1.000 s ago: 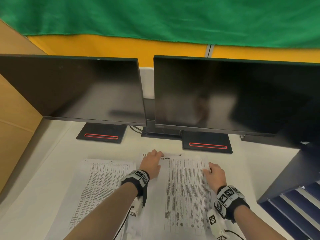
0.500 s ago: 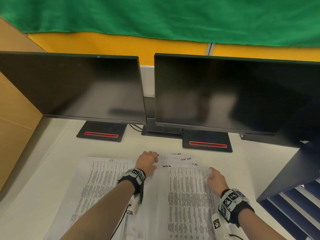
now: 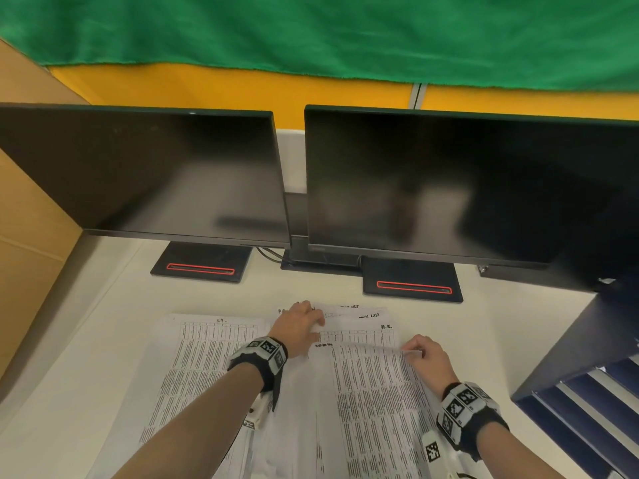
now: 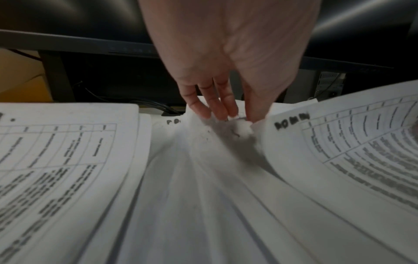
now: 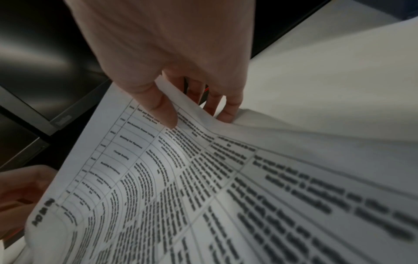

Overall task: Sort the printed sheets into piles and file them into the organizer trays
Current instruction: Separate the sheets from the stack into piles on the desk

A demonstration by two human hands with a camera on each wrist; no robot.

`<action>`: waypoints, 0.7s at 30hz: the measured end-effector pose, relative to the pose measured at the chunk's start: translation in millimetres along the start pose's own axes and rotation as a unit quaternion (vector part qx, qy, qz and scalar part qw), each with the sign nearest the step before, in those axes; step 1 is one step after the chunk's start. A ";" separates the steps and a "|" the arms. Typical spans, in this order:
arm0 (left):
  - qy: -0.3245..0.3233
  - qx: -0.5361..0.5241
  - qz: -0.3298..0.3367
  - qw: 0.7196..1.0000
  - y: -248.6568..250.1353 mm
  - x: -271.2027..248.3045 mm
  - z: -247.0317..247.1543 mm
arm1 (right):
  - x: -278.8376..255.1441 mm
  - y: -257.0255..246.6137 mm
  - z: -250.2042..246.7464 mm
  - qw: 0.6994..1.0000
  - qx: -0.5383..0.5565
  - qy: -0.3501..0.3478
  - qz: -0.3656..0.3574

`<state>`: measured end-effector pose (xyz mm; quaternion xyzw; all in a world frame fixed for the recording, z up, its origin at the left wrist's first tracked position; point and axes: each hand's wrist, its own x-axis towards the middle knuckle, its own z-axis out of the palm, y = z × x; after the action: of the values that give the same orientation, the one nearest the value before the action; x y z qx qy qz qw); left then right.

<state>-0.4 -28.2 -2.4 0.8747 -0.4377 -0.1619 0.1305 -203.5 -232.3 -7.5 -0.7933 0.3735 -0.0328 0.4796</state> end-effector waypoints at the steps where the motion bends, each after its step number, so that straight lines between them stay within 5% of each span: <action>1: -0.012 0.000 -0.004 1.000 0.5 0.0 0.4 | 0.1 -0.3 1.0 1.000 0.007 -0.005 -0.006; 8: -0.001 -0.002 0.015 1.000 10.3 2.0 -2.2 | 2.4 -1.3 4.5 0.999 0.037 -0.013 -0.009; 14: -0.074 -0.037 0.006 0.997 15.2 -5.9 -6.7 | 4.4 1.7 6.7 0.998 0.064 -0.011 -0.013; 21: -0.055 -0.048 0.003 0.997 16.3 -13.7 -2.2 | 7.4 3.6 12.7 0.998 0.050 -0.013 -0.026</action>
<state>-19.0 -26.4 7.9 0.8559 -0.4386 -0.2302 0.1488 -194.9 -228.5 -19.4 -0.7781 0.3443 -0.0534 0.5227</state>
